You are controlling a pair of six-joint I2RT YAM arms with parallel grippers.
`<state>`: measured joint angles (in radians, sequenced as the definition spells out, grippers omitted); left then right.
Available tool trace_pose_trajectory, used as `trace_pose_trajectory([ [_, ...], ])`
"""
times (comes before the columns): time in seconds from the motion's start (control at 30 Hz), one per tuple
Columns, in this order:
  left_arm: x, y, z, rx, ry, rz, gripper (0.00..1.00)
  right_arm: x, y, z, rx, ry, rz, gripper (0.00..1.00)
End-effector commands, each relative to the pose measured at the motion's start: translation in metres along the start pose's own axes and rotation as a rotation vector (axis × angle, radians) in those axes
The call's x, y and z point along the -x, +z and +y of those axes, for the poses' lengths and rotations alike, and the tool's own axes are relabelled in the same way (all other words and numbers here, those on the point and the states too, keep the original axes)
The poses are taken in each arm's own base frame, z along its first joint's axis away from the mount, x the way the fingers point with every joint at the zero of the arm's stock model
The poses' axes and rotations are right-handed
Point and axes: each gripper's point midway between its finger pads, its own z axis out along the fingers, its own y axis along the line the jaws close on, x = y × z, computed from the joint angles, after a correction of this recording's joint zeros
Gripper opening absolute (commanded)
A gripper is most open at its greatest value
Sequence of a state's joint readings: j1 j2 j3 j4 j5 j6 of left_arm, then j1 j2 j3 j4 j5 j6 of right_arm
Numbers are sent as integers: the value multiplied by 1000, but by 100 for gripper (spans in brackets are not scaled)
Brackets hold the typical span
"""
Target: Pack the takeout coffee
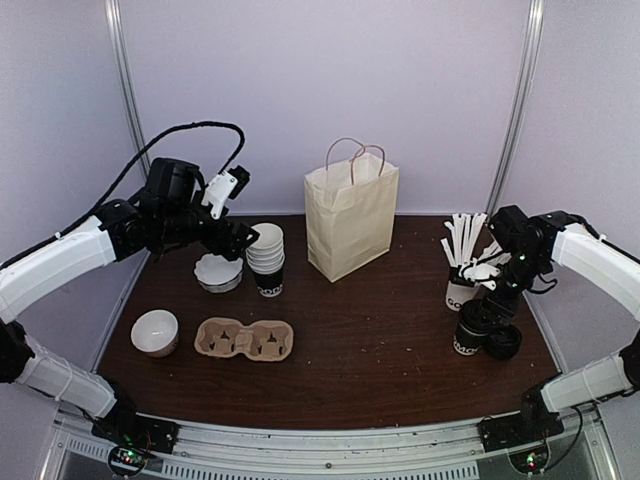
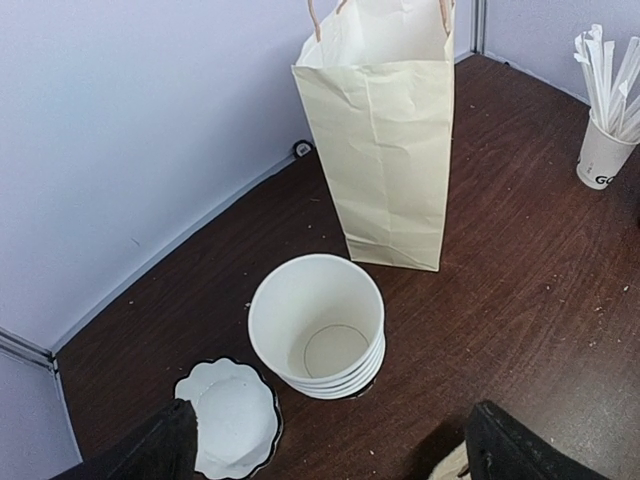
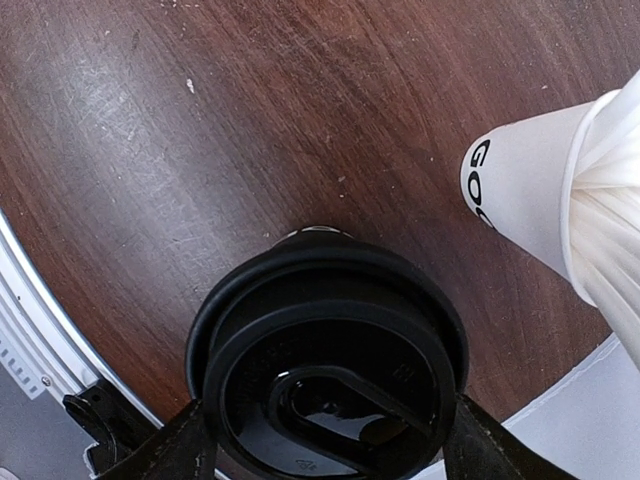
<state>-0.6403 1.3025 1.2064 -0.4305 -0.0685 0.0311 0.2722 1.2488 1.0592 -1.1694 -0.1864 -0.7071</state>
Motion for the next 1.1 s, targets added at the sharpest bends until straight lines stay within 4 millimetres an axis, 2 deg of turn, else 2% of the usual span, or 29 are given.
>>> trace_pose_trajectory([
  [0.0, 14, 0, 2, -12, -15, -30, 97, 1, 1, 3, 23, 2, -16, 84],
  [0.03, 14, 0, 1, -15, -15, -28, 97, 2, -1, 5, 27, 0, -20, 88],
  [0.07, 13, 1, 0, -19, -16, -25, 97, 1, -3, 8, 39, -3, -22, 98],
  [0.1, 13, 2, -1, -25, -15, -23, 97, 1, -7, 10, 46, -4, -28, 99],
  [0.23, 15, 5, -16, -114, -5, -23, 92, 4, -23, 17, 57, -7, -69, 100],
  [0.37, 29, 4, -35, -236, -47, -41, 84, 13, -48, 32, 111, -14, -145, 99],
  [0.47, 58, -1, -41, -298, -101, -81, 80, 24, -64, 44, 163, -22, -219, 98],
  [0.6, 82, 8, -30, -253, -150, -95, 79, 47, -79, 47, 199, -27, -339, 94],
  [0.8, 110, 51, -13, -173, -193, -57, 78, 86, -91, 43, 231, -19, -521, 88],
  [0.83, 109, 67, -11, -157, -205, -30, 77, 89, -92, 44, 242, -21, -535, 86],
  [0.87, 117, 73, -8, -142, -213, -28, 76, 92, -91, 44, 255, -23, -544, 85],
  [1.07, 134, 117, -7, -140, -239, -25, 73, 99, -73, 51, 331, -8, -577, 83],
])
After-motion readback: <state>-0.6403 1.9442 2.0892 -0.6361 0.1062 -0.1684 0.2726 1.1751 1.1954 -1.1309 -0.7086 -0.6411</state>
